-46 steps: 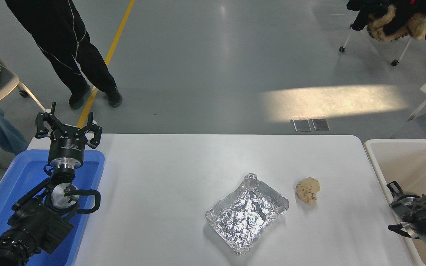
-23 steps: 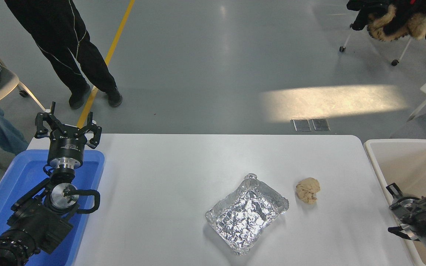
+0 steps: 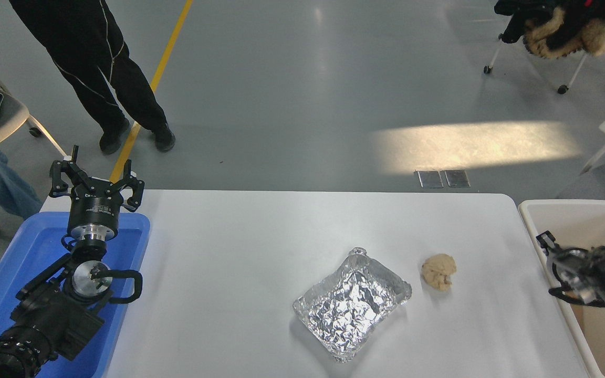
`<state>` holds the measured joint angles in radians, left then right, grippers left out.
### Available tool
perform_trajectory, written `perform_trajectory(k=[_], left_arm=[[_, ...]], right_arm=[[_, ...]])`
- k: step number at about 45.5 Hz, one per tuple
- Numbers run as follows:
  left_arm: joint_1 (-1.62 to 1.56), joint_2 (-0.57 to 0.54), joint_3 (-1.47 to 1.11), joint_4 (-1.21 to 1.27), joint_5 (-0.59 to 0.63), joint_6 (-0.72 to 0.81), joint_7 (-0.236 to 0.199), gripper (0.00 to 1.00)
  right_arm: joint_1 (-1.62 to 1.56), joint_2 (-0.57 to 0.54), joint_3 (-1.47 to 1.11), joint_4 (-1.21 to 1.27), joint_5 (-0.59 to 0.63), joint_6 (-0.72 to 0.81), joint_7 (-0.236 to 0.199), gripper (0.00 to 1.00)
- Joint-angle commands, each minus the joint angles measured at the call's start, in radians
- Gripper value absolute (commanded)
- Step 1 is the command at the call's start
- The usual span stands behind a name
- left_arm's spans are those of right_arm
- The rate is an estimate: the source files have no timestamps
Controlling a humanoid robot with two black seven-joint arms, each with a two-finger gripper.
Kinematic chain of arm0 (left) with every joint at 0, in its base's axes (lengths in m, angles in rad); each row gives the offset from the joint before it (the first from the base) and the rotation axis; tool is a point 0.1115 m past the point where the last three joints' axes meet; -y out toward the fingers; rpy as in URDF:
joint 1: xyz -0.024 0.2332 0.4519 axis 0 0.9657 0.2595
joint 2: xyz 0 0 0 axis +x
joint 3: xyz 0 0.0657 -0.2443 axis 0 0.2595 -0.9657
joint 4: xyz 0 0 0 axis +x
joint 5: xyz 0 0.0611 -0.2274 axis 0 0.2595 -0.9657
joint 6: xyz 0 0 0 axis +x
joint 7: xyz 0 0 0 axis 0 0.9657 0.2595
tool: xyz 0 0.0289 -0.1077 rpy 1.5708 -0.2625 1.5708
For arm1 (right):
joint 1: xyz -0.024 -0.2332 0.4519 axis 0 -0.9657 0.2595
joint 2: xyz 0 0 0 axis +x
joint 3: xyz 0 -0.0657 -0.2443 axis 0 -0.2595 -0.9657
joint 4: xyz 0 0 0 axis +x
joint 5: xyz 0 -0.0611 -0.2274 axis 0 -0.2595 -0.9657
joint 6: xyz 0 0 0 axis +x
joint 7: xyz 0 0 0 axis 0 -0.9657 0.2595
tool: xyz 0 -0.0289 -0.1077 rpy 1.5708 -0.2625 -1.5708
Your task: Pick up foil plate and place in dustbin
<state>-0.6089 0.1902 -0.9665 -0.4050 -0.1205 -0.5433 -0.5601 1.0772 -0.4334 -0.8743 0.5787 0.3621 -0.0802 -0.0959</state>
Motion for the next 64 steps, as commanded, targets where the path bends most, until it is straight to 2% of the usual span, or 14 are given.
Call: perform_trajectory(k=[1,4,8,13,17,25,32,51,57,64], left_arm=[[0.0,0.0,0.0,0.0,0.001,0.0,0.0,0.99],[0.0,0.0,0.0,0.0,0.001,0.0,0.0,0.99],[0.0,0.0,0.0,0.0,0.001,0.0,0.0,0.99],[0.0,0.0,0.0,0.0,0.001,0.0,0.0,0.99],[0.0,0.0,0.0,0.0,0.001,0.0,0.0,0.99],[0.0,0.0,0.0,0.0,-0.001,0.0,0.0,0.99],[0.001,0.0,0.0,0.0,-0.001,0.0,0.0,0.99],[0.001,0.0,0.0,0.0,-0.001,0.0,0.0,0.99],[0.001,0.0,0.0,0.0,-0.001,0.0,0.0,0.99],[0.001,0.0,-0.001,0.0,-0.001,0.0,0.0,0.99]], right_arm=[[0.306,-0.103,-0.116,0.315,-0.075,-0.004,-0.004,0.59],[0.391,-0.103,-0.178,0.38,-0.075,-0.003,-0.002,0.66],[0.515,-0.105,-0.235,0.507,-0.077,0.007,-0.002,0.84],[0.662,-0.105,-0.273,0.677,-0.078,0.013,-0.002,0.87],[0.76,-0.076,-0.302,0.791,-0.086,0.017,-0.002,0.94],[0.937,-0.008,-0.354,1.0,-0.108,0.085,-0.002,0.95],[1.131,0.016,-0.373,1.122,-0.108,0.288,-0.004,0.96],[1.503,0.088,-0.388,1.155,-0.108,0.657,-0.004,0.99],[1.555,0.088,-0.388,1.161,-0.108,0.715,-0.004,0.99],[1.56,0.091,-0.388,1.167,-0.106,0.717,-0.004,0.99]])
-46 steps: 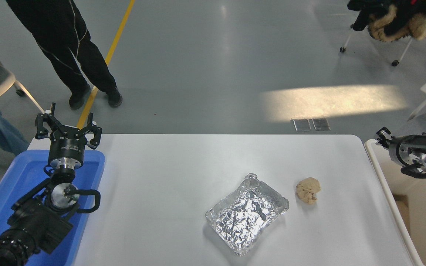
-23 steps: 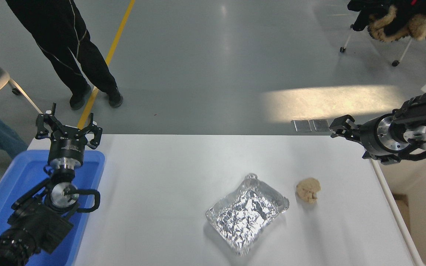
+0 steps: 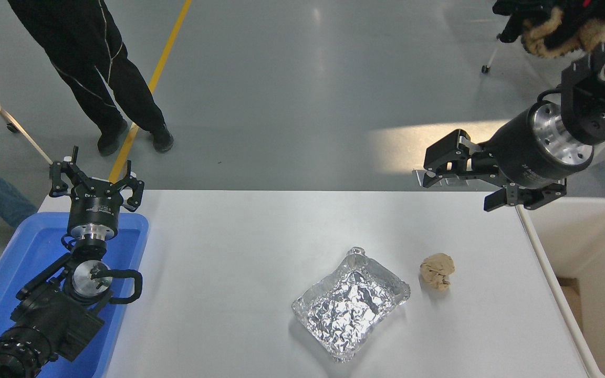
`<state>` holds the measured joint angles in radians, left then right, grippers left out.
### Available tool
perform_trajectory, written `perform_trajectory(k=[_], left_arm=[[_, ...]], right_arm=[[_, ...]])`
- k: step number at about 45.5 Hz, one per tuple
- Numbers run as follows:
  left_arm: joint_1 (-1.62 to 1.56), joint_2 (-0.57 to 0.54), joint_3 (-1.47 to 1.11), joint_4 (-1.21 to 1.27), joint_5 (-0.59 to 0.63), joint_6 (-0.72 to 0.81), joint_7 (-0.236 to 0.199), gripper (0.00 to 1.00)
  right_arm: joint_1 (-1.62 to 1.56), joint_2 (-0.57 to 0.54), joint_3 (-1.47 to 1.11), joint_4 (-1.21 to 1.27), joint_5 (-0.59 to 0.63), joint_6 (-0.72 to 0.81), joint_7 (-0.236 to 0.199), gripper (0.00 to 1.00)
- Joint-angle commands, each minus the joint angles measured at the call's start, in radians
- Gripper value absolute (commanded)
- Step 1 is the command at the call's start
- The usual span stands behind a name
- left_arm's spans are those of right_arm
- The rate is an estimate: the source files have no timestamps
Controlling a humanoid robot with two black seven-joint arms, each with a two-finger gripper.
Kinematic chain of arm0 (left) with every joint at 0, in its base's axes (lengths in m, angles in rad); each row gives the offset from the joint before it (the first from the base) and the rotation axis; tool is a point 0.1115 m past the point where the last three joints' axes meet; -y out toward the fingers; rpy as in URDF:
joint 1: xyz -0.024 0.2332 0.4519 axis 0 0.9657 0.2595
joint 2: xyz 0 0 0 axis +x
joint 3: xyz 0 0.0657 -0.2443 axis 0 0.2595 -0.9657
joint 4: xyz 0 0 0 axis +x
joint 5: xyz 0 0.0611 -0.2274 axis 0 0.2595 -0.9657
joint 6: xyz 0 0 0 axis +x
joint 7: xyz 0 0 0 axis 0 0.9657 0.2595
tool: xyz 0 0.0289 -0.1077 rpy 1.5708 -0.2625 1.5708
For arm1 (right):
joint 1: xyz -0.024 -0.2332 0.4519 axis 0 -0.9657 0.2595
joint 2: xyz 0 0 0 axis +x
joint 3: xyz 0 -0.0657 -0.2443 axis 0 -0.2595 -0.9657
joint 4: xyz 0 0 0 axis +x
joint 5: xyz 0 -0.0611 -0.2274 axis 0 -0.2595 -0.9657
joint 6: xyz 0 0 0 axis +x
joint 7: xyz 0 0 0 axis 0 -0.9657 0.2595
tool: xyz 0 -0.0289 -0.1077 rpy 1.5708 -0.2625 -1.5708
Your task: Pick up foil plate and place in dustbin
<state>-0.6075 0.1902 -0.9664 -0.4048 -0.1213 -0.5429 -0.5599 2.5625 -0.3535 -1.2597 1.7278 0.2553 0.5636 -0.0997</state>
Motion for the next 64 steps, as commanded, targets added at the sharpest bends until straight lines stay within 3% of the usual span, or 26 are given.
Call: perform_trajectory(k=[1,20,38,46,64], left_arm=[[0.0,0.0,0.0,0.0,0.0,0.0,0.0,0.99],[0.0,0.0,0.0,0.0,0.0,0.0,0.0,0.99],[0.0,0.0,0.0,0.0,0.0,0.0,0.0,0.99],[0.0,0.0,0.0,0.0,0.0,0.0,0.0,0.99],[0.0,0.0,0.0,0.0,0.0,0.0,0.0,0.99]], right_arm=[[0.07,0.013,-0.003,0.018,0.001,0.07,0.0,0.99],[-0.366,0.041,-0.001,-0.066,-0.025,-0.307,-0.002,0.98],[-0.718,0.091,0.08,-0.073,-0.001,-0.481,-0.006,0.98],[-0.814,0.12,0.128,-0.094,0.107,-0.536,-0.011,0.98],[-1.002,0.202,0.273,-0.209,0.228,-0.633,-0.011,0.98]])
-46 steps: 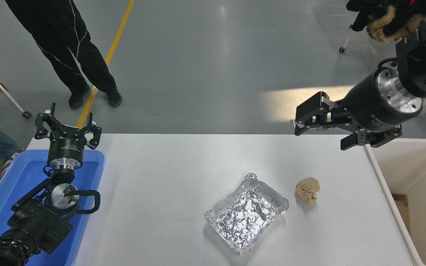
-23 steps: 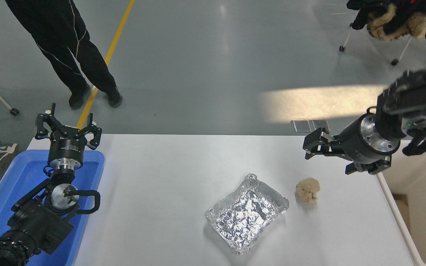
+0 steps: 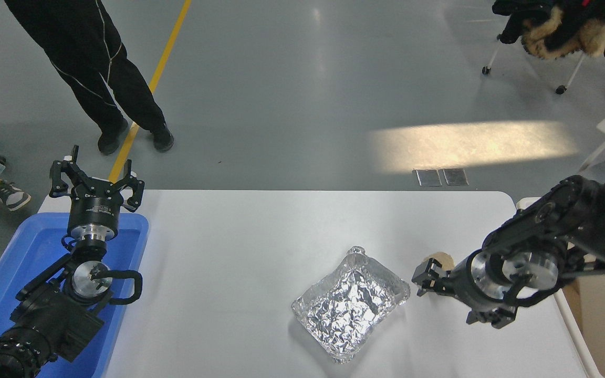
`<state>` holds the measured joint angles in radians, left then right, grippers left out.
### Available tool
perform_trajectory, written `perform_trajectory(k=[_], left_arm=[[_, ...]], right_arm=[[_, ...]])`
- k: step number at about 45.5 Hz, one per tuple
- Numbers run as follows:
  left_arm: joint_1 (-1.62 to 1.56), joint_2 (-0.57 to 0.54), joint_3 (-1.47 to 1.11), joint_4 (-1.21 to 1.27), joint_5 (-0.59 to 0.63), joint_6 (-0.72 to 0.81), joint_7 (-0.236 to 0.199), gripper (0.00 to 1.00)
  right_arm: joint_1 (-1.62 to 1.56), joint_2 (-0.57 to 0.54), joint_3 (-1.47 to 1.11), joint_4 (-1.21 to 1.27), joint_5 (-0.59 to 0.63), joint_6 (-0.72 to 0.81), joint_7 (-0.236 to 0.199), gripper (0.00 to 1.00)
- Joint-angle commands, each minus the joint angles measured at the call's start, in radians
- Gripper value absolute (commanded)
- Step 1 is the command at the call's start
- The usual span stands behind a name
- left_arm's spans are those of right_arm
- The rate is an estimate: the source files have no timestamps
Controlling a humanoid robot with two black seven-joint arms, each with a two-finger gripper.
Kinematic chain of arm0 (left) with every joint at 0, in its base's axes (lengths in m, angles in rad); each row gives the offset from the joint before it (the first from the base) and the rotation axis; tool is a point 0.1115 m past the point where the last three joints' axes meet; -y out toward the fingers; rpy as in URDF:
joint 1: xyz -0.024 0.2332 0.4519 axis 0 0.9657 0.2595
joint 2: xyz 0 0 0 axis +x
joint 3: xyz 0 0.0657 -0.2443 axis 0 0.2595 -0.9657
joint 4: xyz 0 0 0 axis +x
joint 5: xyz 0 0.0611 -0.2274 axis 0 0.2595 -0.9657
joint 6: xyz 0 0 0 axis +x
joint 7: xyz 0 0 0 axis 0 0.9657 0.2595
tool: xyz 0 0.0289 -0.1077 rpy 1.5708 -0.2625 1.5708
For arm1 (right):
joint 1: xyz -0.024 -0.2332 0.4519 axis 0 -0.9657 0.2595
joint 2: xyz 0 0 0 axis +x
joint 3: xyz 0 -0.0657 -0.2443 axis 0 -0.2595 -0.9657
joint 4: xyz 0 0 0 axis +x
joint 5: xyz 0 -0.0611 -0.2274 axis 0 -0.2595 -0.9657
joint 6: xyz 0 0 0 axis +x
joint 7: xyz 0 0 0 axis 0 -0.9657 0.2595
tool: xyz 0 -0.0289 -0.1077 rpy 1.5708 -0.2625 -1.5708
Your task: Pick up foil plate and place in dustbin
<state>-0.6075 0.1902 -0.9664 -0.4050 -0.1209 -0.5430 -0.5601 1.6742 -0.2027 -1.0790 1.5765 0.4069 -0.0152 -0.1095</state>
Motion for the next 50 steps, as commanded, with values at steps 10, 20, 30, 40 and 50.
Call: perform_trajectory(k=[10,20,30,40,50], left_arm=[[0.0,0.0,-0.001,0.002,0.0,0.0,0.0,0.99],[0.0,0.0,0.0,0.0,0.0,0.0,0.0,0.99],[0.0,0.0,0.0,0.0,0.0,0.0,0.0,0.99],[0.0,0.0,0.0,0.0,0.0,0.0,0.0,0.99],[0.0,0.0,-0.001,0.0,0.0,0.0,-0.001,0.99]], right_arm=[[-0.211,0.089,0.142,-0.148,0.081,-0.117,-0.002,0.95],[-0.301,0.137,0.163,-0.246,0.081,-0.149,-0.001,0.94],[-0.337,0.141,0.231,-0.308,0.079,-0.155,-0.001,0.86],[-0.373,0.177,0.231,-0.386,0.078,-0.157,-0.002,0.83],[-0.383,0.189,0.231,-0.385,0.061,-0.149,-0.002,0.19]])
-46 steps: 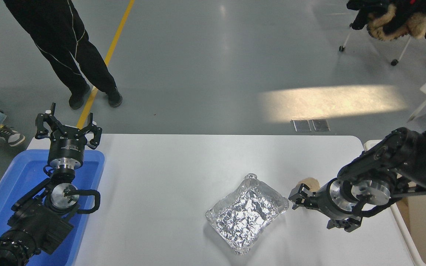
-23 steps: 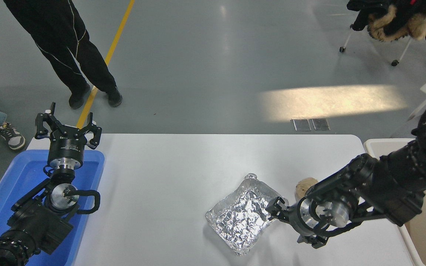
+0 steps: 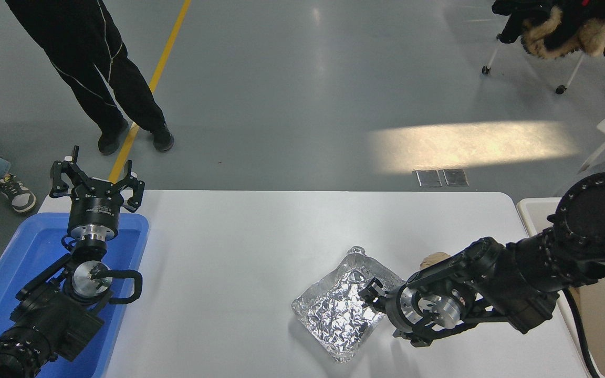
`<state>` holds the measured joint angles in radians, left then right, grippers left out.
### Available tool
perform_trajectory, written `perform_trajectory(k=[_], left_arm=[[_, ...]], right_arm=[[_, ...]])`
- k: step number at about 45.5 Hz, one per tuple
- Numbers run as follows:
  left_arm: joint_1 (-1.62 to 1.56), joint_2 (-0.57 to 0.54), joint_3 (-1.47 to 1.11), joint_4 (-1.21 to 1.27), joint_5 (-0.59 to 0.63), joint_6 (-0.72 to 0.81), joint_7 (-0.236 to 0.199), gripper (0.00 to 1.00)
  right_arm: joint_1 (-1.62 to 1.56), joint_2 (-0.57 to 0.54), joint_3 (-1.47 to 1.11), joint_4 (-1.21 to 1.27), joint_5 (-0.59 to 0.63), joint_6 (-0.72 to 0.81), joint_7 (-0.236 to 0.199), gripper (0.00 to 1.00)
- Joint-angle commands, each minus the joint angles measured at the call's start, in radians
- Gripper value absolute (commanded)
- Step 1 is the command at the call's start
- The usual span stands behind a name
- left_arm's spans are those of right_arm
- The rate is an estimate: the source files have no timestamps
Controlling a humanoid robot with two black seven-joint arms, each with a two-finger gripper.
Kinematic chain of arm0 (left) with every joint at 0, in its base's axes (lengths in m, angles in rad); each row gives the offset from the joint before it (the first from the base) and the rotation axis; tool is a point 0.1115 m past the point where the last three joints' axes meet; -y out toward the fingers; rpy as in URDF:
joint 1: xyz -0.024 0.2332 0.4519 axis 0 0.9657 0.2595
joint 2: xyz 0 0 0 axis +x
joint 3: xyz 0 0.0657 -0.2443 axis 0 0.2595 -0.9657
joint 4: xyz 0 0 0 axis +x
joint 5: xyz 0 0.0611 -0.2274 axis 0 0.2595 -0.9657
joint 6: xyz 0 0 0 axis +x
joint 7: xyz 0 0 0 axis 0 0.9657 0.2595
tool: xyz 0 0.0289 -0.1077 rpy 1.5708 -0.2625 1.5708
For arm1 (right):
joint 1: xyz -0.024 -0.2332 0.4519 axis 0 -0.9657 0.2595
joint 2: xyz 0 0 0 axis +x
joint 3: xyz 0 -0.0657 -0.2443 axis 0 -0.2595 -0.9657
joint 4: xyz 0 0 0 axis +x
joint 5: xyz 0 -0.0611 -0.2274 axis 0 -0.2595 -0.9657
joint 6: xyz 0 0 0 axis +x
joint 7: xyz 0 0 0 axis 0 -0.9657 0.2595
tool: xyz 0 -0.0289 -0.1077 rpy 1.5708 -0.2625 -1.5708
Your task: Pick up foil plate and place in dustbin
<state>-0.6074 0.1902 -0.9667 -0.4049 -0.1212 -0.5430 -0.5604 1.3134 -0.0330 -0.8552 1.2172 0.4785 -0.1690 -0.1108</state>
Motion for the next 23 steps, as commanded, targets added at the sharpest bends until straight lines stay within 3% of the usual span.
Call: perform_trajectory(k=[1,2,23], left_arm=[[0.0,0.0,0.0,0.001,0.0,0.0,0.0,0.99],[0.0,0.0,0.0,0.0,0.0,0.0,0.0,0.99],[0.0,0.0,0.0,0.0,0.0,0.0,-0.001,0.99]], right_arm=[[-0.022,0.019,0.007,-0.025,-0.011,0.008,-0.001,0.08],[-0.022,0.021,0.007,-0.025,-0.011,0.008,-0.001,0.0],[-0.01,0.024,0.005,-0.021,-0.009,-0.004,-0.001,0.0]])
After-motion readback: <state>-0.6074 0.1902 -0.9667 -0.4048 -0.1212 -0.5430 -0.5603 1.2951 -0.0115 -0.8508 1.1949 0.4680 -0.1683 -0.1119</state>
